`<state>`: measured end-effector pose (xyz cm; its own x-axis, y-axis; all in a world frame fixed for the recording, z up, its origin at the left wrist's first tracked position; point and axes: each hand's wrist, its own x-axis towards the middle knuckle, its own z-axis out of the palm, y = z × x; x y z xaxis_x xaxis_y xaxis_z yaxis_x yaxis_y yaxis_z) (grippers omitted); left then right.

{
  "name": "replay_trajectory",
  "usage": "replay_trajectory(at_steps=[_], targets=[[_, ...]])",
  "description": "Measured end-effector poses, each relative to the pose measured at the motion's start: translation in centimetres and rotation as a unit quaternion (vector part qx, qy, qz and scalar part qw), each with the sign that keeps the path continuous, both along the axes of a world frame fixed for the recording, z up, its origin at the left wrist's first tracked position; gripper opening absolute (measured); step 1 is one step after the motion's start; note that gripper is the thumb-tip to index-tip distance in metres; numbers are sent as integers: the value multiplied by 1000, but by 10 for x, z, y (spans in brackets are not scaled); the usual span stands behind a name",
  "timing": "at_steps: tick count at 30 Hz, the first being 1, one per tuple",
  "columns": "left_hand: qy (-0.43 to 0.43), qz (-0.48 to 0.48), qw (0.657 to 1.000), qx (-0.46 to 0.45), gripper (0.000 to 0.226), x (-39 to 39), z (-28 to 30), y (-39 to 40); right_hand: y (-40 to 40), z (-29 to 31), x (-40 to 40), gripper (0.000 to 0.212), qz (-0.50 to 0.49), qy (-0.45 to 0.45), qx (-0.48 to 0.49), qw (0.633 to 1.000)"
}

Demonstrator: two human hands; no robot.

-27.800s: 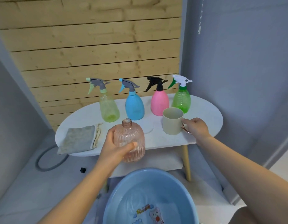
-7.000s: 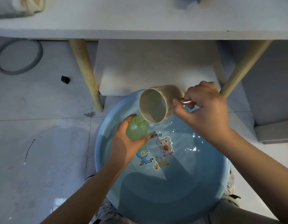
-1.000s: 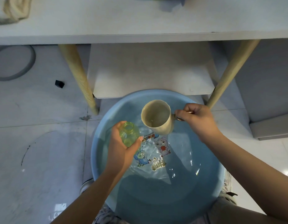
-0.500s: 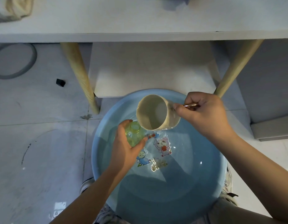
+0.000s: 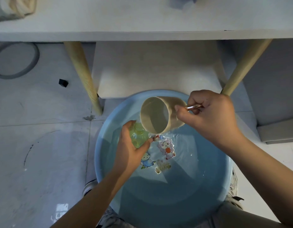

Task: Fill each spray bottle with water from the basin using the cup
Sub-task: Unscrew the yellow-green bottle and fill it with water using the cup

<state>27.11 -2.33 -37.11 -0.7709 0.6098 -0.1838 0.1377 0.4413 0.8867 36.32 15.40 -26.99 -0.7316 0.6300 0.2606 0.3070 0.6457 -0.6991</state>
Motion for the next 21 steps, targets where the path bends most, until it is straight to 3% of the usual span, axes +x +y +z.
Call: replay_trajectory(at_steps=[4,21], targets=[[0,2,1000,8,65,0,-1,0,2,0,0,37,-3,2,57,998],[11,2,1000,13,63,0,0,2,1,5,-1,34,7,18,107,994]])
